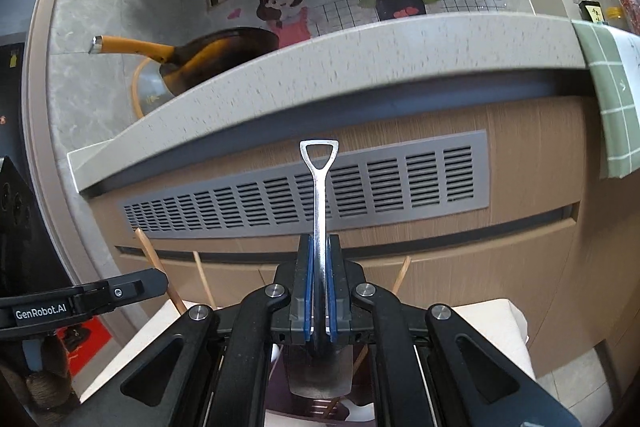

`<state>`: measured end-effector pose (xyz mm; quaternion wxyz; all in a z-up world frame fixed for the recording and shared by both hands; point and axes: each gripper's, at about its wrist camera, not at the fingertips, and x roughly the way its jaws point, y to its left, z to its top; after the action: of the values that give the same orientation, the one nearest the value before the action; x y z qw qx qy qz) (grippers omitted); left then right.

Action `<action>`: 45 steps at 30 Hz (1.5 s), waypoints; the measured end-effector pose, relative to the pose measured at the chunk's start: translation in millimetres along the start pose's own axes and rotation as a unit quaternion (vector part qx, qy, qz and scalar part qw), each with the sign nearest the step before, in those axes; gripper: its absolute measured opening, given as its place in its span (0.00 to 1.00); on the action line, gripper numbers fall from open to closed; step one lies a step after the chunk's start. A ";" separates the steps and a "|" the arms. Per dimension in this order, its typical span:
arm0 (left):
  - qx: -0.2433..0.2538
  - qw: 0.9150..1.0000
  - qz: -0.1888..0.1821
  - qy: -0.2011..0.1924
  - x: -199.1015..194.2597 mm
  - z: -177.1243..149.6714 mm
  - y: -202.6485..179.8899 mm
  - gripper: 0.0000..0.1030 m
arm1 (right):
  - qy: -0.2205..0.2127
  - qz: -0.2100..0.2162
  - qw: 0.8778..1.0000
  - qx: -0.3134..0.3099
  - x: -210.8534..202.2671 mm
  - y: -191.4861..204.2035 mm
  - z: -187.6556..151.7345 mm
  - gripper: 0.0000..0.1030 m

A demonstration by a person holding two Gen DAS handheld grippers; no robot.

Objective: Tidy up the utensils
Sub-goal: 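Release the wooden spoon into the caddy with the left tool while the right tool drops the shovel-handled spoon, then grasp the black-handled spoon with the left tool while the right tool grasps the smiley-face spoon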

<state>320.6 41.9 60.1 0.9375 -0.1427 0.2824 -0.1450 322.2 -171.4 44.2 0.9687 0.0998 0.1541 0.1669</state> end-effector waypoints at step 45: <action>0.056 0.975 0.063 0.206 -65.0 -196.6 -7.9 0.15 | 0.332 0.054 0.936 -0.106 -24.0 -25.6 -147.7 0.20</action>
<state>155.0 21.1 -62.6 0.8731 -0.0395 0.4689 -0.1277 259.2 -182.6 -93.4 0.8569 -0.0570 0.4428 0.2577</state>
